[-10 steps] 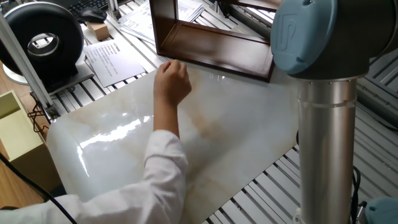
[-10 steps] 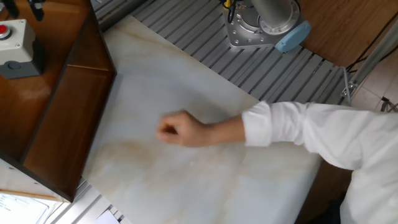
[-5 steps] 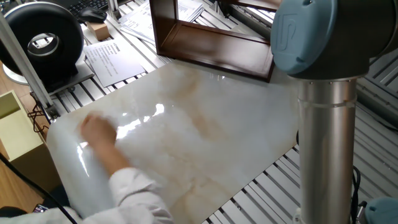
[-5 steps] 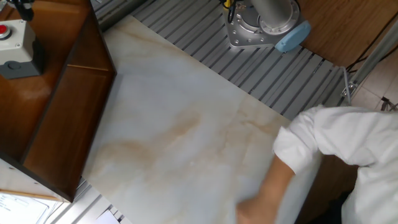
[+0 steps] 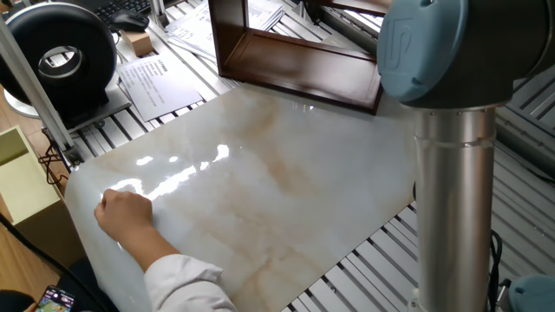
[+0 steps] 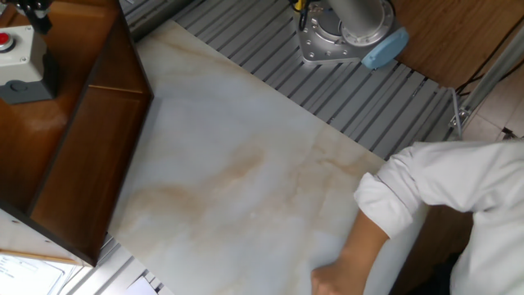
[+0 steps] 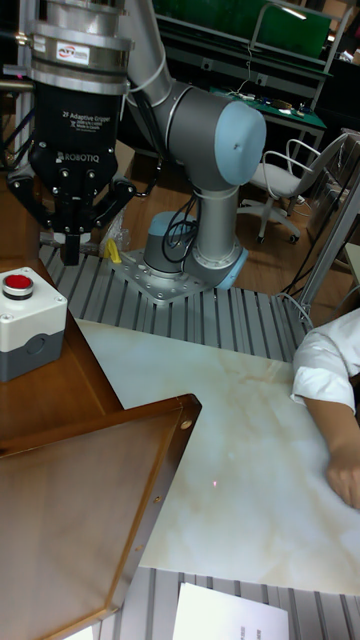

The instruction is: Take the object down from the shelf

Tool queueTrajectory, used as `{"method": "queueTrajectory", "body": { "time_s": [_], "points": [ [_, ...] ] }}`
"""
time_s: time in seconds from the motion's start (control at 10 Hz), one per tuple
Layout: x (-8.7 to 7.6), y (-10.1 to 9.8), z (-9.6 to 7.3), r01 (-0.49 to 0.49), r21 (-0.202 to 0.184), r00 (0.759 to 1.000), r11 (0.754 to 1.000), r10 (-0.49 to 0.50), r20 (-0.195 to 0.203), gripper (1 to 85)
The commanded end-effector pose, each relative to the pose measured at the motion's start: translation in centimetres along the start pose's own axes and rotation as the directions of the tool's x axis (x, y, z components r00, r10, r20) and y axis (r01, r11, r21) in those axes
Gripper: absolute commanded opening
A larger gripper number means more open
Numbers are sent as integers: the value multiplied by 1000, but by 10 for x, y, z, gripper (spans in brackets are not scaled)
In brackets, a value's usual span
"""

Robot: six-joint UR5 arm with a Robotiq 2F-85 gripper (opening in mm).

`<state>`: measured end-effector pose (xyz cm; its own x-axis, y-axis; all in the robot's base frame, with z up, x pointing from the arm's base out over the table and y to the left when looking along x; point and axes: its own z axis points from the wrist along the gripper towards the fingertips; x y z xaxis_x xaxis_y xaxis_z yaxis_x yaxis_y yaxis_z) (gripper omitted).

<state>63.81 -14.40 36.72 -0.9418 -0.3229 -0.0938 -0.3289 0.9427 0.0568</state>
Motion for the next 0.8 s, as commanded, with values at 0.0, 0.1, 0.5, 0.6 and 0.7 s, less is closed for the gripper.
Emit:
{"method": "queueTrajectory", "body": {
  "time_s": [0.0, 0.1, 0.5, 0.6, 0.7],
  "points": [
    [0, 12, -1, -130, -45, 992, 991, 130, -2, 13],
    [0, 12, -1, -130, -43, 992, 991, 130, -2, 13],
    [1, 11, -1, -121, -40, 993, 992, 120, -7, 13],
    [2, 12, -1, -119, -42, 993, 992, 119, -11, 13],
    [2, 13, -1, -127, -45, 992, 991, 127, -11, 13]
  ]
}}
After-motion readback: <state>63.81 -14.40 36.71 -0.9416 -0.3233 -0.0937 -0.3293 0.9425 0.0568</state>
